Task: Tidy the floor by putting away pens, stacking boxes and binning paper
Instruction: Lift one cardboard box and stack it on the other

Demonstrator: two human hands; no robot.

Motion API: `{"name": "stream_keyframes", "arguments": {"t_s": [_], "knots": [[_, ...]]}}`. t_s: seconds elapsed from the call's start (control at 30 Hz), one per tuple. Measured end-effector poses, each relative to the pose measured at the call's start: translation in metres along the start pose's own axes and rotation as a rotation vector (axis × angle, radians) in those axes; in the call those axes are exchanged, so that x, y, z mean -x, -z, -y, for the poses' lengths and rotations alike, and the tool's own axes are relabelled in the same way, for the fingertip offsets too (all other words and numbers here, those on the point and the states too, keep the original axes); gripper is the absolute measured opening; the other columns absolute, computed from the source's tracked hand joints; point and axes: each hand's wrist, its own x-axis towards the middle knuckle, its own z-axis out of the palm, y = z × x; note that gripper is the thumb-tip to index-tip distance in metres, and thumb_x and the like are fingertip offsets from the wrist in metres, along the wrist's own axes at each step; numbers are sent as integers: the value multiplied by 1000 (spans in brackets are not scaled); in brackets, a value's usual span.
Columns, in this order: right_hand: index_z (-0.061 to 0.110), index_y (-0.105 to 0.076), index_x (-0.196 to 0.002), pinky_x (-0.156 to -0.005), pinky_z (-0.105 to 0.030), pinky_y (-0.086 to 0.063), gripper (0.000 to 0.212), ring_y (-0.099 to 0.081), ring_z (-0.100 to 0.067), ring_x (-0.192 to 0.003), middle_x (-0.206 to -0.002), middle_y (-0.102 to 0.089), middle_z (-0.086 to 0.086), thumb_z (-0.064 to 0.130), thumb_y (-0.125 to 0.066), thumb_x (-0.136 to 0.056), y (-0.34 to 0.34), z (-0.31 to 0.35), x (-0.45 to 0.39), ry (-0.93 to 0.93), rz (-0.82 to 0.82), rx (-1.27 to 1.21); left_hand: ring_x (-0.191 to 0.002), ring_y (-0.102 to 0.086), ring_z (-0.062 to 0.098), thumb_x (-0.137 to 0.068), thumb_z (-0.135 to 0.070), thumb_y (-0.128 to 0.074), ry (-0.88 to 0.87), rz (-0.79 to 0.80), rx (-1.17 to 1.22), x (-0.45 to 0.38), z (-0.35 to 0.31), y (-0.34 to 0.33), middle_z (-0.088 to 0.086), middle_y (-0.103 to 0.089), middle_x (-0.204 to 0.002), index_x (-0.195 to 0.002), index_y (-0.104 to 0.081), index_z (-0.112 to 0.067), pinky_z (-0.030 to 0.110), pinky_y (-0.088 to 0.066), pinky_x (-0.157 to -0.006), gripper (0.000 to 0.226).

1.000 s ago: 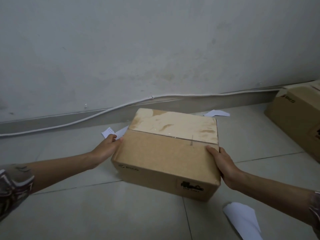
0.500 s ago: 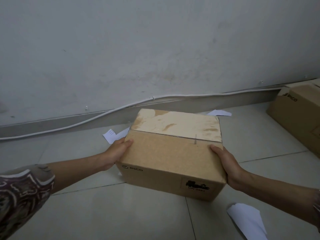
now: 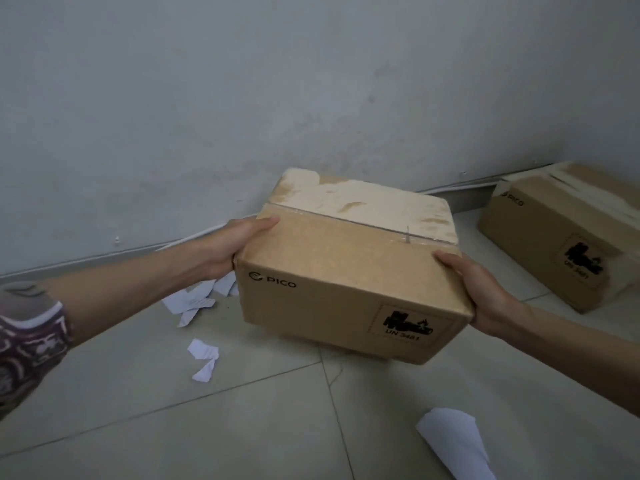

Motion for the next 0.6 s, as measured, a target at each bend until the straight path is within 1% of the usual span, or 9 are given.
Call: {"name": "stream_keyframes", "arguments": {"t_s": [0.07, 0.13, 0.17, 0.27, 0.33, 0.37, 0.43, 0.53, 0.6], "knots": [[20, -53, -125, -63, -32, -53, 37, -65, -23, -81, -99, -68, -7, 33, -54, -91, 15, 14, 1, 12, -38, 0, -85, -68, 11, -92, -34, -52, -22, 28, -9, -10, -14, -12, 0, -70, -104, -120, -57, -17, 19, -54, -56, 33], [21, -53, -123, -57, -29, -54, 35, -66, -20, -76, -94, -69, -5, 32, -54, -91, 34, 29, 5, 41, -88, -16, -80, -69, 11, -92, -29, -55, -59, 71, -16, -22, -27, -30, 1, -71, -102, -121, -58, -17, 18, -54, -54, 32], [22, -53, -124, -54, -28, -54, 34, -66, -19, -74, -92, -69, -5, 32, -53, -91, 44, 37, 7, 58, -113, -22, -79, -70, 10, -91, -27, -55, -78, 89, -24, -28, -34, -39, 1, -71, -103, -121, -57, -17, 17, -53, -53, 32], [21, -49, -129, -54, -29, -53, 38, -65, -21, -78, -96, -67, -6, 31, -52, -92, 71, 58, 16, 94, -190, -32, -76, -70, 10, -91, -23, -55, -147, 147, -30, -44, -55, -68, 2, -70, -102, -123, -57, -15, 17, -53, -52, 33], [21, -49, -129, -49, -25, -53, 38, -66, -21, -74, -93, -66, -4, 31, -51, -92, 91, 71, 23, 98, -224, -63, -68, -70, 8, -90, -23, -56, -188, 195, -16, -53, -72, -89, 2, -70, -96, -123, -57, -15, 16, -51, -49, 34], [20, -49, -127, -46, -24, -53, 37, -67, -20, -68, -90, -66, -4, 31, -51, -92, 102, 77, 28, 94, -240, -91, -67, -70, 7, -89, -24, -56, -205, 223, -6, -59, -81, -101, 1, -70, -94, -123, -57, -14, 16, -51, -48, 34], [20, -48, -126, -43, -24, -52, 35, -68, -20, -61, -89, -65, -4, 29, -51, -92, 122, 90, 35, 122, -285, -130, -69, -70, 8, -88, -24, -58, -233, 282, 15, -69, -98, -124, 2, -70, -95, -123, -56, -15, 17, -51, -49, 36], [22, -47, -131, -47, -25, -54, 38, -64, -21, -74, -92, -64, -5, 25, -49, -93, 154, 107, 43, 199, -368, -132, -81, -68, 10, -84, -28, -61, -277, 378, -16, -84, -119, -163, 3, -69, -106, -125, -56, -15, 18, -53, -56, 43], [20, -48, -128, -47, -23, -54, 35, -63, -20, -74, -90, -64, -4, 23, -49, -93, 174, 114, 47, 224, -414, -154, -90, -66, 14, -83, -30, -62, -310, 411, -40, -92, -129, -189, 4, -67, -111, -127, -55, -13, 21, -52, -64, 48]]}}
